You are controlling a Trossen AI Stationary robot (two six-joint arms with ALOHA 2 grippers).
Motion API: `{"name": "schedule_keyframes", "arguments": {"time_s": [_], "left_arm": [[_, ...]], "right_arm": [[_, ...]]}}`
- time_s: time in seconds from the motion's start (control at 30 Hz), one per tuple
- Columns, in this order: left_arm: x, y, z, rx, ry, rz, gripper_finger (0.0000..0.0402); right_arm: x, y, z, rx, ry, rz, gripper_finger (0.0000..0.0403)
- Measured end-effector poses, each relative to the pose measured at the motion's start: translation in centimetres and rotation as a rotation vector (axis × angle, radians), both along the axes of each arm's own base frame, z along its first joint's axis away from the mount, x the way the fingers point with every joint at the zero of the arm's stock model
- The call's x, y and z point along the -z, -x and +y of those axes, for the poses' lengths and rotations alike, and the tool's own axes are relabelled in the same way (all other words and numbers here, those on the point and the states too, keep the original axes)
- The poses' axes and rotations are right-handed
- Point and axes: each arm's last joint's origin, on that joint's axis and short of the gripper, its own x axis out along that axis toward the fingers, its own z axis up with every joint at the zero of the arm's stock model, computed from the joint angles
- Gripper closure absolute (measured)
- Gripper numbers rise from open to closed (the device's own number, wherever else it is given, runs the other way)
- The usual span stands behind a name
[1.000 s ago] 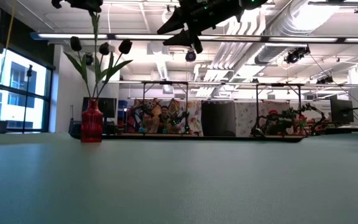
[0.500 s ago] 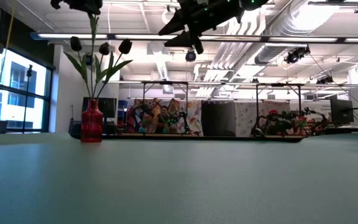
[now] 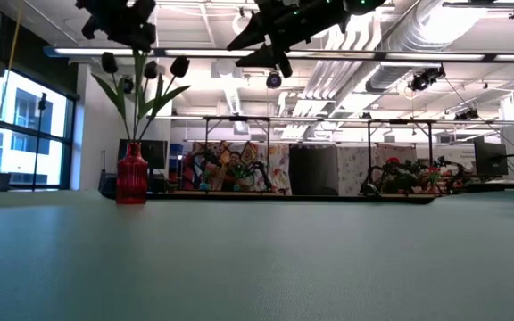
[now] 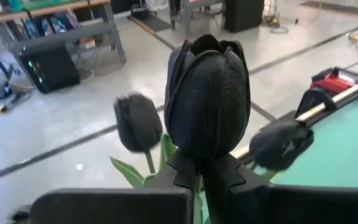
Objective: Sort flowers into vase by color
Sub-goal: Put the black flower into the red vase
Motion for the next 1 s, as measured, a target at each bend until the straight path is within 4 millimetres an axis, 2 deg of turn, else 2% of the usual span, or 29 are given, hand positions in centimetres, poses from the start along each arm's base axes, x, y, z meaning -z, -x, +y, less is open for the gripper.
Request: {"name": "schedule_keyframes", "arguments": {"time_s": [0.27,0.5,0.67,1.0], "left_arm": [[2.5,-0.6,0.3,-0.018,0.114,-0.004,0.0379],[3.5,-0.6,0.3,-0.037,0.188,0.039,0.0322],[3.1,-0.4,0.1,-0.024,0.191,0.005,0.0280],[1.2,1.2,-0.5,0.066,0.339,-0.009,0.0227]], "right_arm": [[0.4,0.2,0.0,0.022,-0.039,0.038,0.0220],[0.6,0.2,0.1,0.024,-0.049,0.059,0.0220],[0.6,0.2,0.0,0.028,-0.059,0.057,0.0220],[1.3,1.1,-1.3,0.147,-0.125,0.124,0.0220]]}}
